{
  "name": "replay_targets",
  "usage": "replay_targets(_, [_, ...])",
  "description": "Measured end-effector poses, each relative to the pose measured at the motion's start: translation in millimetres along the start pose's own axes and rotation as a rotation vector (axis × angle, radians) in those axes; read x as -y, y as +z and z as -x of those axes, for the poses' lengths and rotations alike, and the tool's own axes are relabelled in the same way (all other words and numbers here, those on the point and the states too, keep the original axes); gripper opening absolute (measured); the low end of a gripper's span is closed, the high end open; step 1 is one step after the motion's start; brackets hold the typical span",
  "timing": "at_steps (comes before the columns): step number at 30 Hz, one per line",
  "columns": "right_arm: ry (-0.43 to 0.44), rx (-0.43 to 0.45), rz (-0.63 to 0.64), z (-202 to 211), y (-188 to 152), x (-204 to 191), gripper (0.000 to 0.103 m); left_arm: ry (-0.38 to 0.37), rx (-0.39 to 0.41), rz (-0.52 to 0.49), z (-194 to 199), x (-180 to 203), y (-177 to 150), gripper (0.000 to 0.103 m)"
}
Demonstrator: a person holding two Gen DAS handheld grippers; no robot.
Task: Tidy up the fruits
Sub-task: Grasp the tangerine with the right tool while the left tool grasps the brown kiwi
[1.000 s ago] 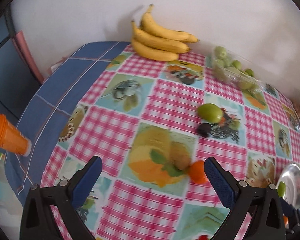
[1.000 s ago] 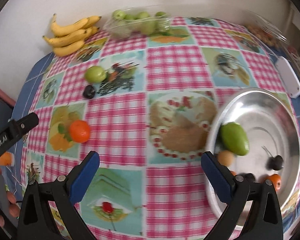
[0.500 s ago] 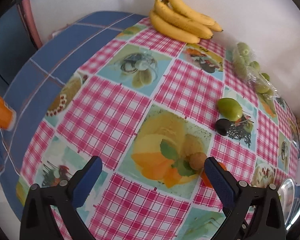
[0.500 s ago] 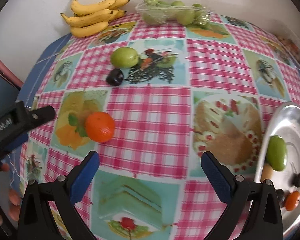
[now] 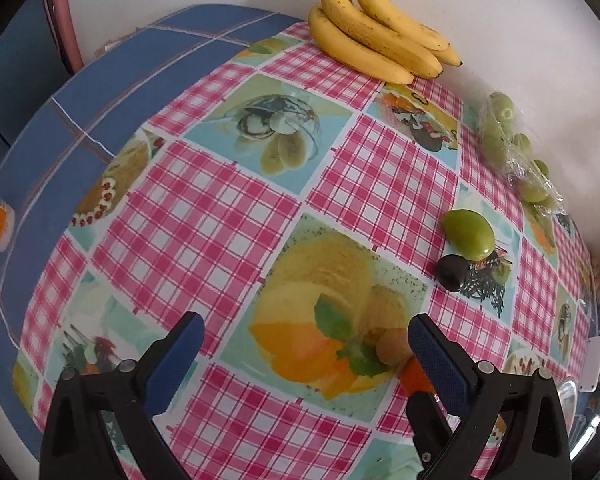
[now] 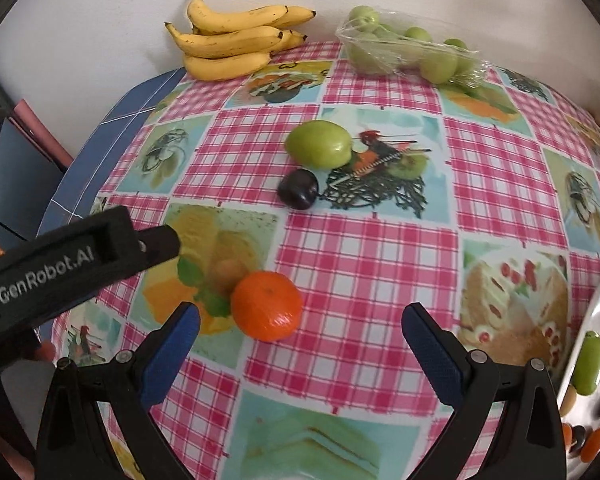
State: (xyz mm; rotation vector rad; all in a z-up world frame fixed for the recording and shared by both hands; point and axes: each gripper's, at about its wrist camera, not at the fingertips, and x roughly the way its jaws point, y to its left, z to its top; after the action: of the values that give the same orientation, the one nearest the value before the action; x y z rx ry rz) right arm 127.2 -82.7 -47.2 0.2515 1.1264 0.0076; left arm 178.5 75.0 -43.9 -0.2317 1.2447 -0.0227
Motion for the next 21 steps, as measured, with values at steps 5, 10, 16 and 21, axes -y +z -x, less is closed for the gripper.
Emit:
replay_targets(5, [0.013,-0.016,0.005,-7.6,1.5,-4.0,0.079,-0.058,-0.043,0.043,-11.0,-2.2,2.2,0.101])
replay_targets(10, [0.042,-0.037,0.021,-14.2,0.1,-10.3,0.056,-0.107,-0.075,0.023,-17.7,4.8,2.4,0.092])
replay_targets(16, [0.063,-0.055,0.024,-14.1,-3.4,-12.0,0.042,-0.162,-0.098,0.002,-26.9,14.0,2.4,0.075])
replay_targets(21, [0.070,-0.059,0.021,-13.0,-4.8,-10.8,0.042,-0.187,-0.099,-0.031,-30.6,24.3,-0.2,0.040])
